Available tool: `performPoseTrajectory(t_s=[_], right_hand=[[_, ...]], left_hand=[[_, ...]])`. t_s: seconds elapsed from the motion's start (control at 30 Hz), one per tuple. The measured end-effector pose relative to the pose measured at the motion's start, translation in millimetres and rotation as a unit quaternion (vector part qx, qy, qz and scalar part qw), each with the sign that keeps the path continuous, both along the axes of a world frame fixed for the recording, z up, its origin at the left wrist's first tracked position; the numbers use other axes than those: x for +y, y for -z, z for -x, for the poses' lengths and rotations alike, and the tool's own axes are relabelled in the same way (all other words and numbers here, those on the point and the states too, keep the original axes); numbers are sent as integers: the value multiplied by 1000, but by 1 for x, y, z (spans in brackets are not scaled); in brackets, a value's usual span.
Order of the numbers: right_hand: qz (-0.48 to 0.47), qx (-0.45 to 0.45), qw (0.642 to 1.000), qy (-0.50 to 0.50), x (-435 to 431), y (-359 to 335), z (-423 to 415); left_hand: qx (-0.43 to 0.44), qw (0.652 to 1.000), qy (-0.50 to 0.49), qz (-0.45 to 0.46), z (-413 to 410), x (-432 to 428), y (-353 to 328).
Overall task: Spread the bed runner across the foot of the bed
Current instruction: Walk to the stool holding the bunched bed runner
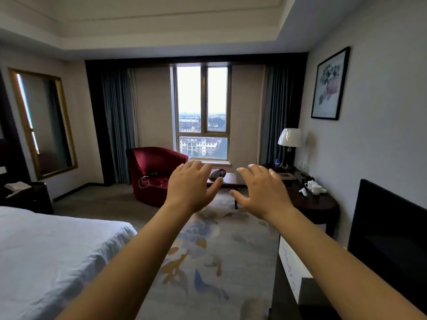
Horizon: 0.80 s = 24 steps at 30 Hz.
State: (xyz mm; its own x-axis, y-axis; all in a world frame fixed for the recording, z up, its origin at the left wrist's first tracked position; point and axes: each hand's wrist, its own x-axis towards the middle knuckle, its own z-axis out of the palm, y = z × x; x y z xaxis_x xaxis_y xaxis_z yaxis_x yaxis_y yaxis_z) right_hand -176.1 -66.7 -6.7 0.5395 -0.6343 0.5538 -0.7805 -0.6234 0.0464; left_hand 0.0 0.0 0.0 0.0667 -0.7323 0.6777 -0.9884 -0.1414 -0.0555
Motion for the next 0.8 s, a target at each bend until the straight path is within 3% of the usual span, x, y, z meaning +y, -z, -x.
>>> performPoseTrajectory(t_s=[0.27, 0.8], right_hand=[[10, 8, 1000, 3, -76, 6, -33], [6, 0, 999, 32, -302, -7, -183]], left_hand=[[-14, 1000, -3, 3, -37, -79, 10], [-26, 1000, 11, -13, -188, -311, -2]])
